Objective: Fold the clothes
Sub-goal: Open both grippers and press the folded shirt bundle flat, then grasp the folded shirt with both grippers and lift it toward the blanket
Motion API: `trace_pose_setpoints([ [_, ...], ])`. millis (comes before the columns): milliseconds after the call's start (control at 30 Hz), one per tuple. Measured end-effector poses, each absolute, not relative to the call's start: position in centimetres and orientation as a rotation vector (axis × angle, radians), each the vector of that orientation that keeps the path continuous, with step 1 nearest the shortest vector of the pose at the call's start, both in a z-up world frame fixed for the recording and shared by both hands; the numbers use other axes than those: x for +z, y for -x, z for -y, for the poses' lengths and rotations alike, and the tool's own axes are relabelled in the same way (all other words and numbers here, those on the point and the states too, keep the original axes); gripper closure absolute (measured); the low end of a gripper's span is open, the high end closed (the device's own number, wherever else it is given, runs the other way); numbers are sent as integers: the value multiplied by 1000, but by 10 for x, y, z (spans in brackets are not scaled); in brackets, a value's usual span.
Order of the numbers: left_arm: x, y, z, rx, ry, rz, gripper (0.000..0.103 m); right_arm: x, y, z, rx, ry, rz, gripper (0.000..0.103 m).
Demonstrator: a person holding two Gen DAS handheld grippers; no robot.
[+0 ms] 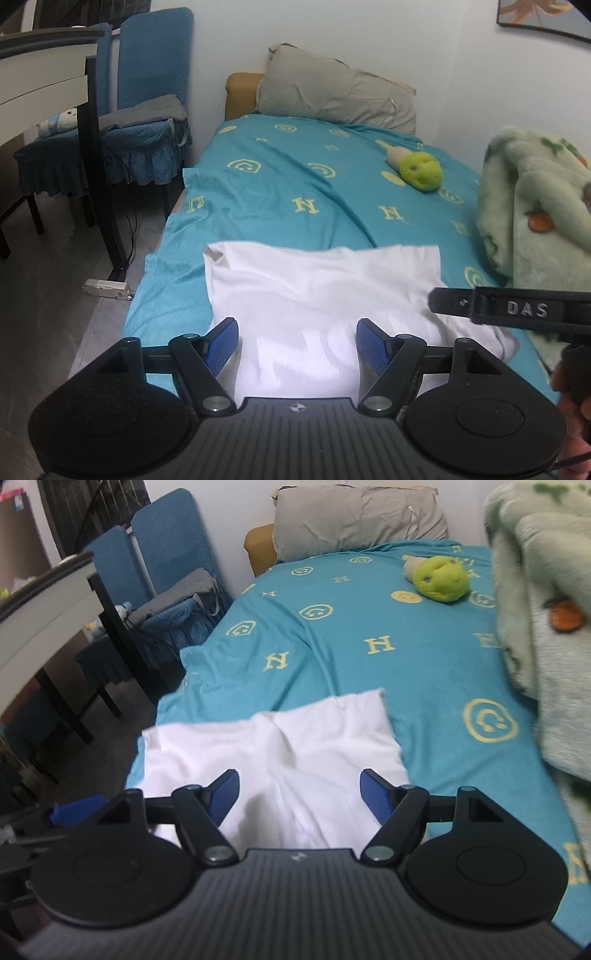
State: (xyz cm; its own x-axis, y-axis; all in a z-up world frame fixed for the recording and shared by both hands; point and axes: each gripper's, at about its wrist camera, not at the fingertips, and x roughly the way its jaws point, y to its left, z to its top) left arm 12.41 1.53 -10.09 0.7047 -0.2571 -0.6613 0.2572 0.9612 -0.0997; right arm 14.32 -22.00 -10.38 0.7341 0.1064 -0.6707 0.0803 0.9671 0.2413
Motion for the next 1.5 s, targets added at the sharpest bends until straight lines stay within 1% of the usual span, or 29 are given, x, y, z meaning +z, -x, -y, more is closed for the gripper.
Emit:
trace_pose_setpoints([
  [133, -110, -119, -15, -273, -3, -780, 29, -112, -130, 221, -1, -257, -808, 30],
  [300, -127, -122, -11, -267, -42, -842, 29, -134, -136, 218, 1, -245, -872, 29],
  [467, -138, -121, -7, -245, -85, -859, 26, -141, -137, 216, 2, -245, -889, 29],
  [600, -132, -116, -8, -221, -81, -855, 26, -141, -137, 217, 2, -247, -888, 29],
  [700, -121, -106, -13, -191, -43, -852, 28, -140, -137, 219, 2, -256, -886, 29],
  [733, -113, -99, -18, -185, -8, -835, 28, -140, -137, 220, 3, -260, -886, 29],
  [800, -103, -86, -27, -188, 84, -820, 24, -139, -138, 220, 3, -265, -887, 29],
  [900, -96, -70, -42, -213, 241, -830, 23, -139, -138, 220, 1, -270, -889, 29],
  [967, -105, -69, -50, -239, 359, -889, 23, -139, -138, 220, 0, -272, -890, 29],
  [1133, -152, -89, -65, -242, 697, -1102, 24, -139, -138, 221, -5, -284, -890, 29],
  [1233, -167, -97, -73, -183, 805, -1105, 24, -139, -138, 221, -8, -291, -888, 29],
  [1367, -176, -105, -88, -135, 984, -1065, 24, -139, -138, 221, -12, -299, -886, 29],
  [1433, -183, -107, -96, -114, 1078, -1050, 27, -139, -138, 222, -12, -301, -885, 29],
  [1500, -185, -110, -102, -99, 1116, -1041, 37, -139, -137, 222, -13, -307, -883, 29],
])
